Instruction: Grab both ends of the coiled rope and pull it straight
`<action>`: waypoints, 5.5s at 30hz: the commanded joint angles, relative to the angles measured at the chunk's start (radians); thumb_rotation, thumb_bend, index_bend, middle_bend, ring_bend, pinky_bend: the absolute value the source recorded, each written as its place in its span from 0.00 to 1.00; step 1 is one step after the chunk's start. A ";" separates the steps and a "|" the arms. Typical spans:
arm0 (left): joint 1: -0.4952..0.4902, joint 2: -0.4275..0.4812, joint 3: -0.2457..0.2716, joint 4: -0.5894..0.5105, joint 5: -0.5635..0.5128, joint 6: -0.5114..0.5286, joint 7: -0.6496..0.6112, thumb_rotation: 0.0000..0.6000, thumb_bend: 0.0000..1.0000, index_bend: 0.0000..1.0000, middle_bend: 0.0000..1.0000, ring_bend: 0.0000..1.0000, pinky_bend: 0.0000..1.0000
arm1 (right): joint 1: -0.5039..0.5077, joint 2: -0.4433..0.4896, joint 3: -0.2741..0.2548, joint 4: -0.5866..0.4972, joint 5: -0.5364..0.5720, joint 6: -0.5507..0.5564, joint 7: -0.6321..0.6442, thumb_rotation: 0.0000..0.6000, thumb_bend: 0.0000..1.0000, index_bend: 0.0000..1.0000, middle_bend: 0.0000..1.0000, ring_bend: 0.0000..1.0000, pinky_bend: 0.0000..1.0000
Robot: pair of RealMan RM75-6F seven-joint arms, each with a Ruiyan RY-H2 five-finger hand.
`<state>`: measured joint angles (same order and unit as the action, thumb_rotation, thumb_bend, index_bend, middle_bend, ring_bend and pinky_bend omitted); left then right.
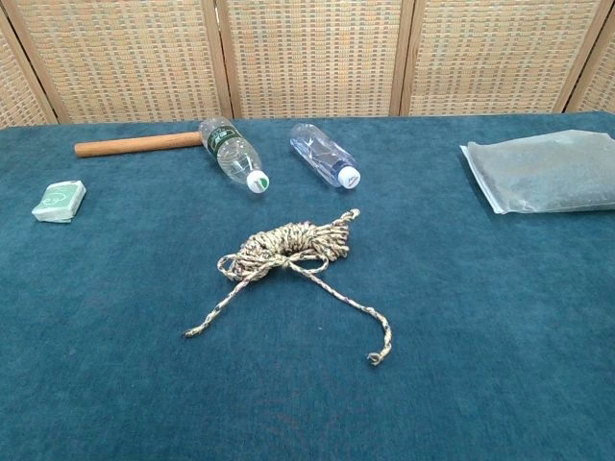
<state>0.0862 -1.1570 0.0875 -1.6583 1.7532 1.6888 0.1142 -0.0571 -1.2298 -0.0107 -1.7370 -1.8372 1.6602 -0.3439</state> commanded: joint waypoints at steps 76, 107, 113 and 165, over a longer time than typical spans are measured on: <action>-0.043 -0.070 -0.053 -0.010 -0.112 -0.095 0.124 1.00 0.00 0.00 0.00 0.00 0.00 | 0.767 -0.448 0.088 0.323 0.325 -0.903 -0.181 1.00 0.36 0.52 0.00 0.00 0.00; -0.100 -0.099 -0.085 -0.033 -0.166 -0.185 0.197 1.00 0.00 0.00 0.00 0.00 0.00 | 0.792 -0.422 0.058 0.305 0.322 -0.814 -0.180 1.00 0.56 0.64 0.00 0.00 0.00; -0.167 -0.130 -0.113 -0.049 -0.209 -0.288 0.247 1.00 0.07 0.00 0.00 0.00 0.00 | 0.796 -0.415 0.053 0.299 0.335 -0.818 -0.204 1.00 0.59 0.64 0.00 0.00 0.00; -0.693 -0.492 -0.279 0.066 -0.772 -0.837 0.342 1.00 0.16 0.41 0.00 0.00 0.00 | 0.833 -0.424 0.046 0.296 0.460 -0.834 -0.308 1.00 0.59 0.64 0.00 0.00 0.00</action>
<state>-0.6006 -1.6472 -0.1931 -1.5912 0.9899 0.8551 0.4635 0.7760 -1.6533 0.0354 -1.4408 -1.3774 0.8262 -0.6518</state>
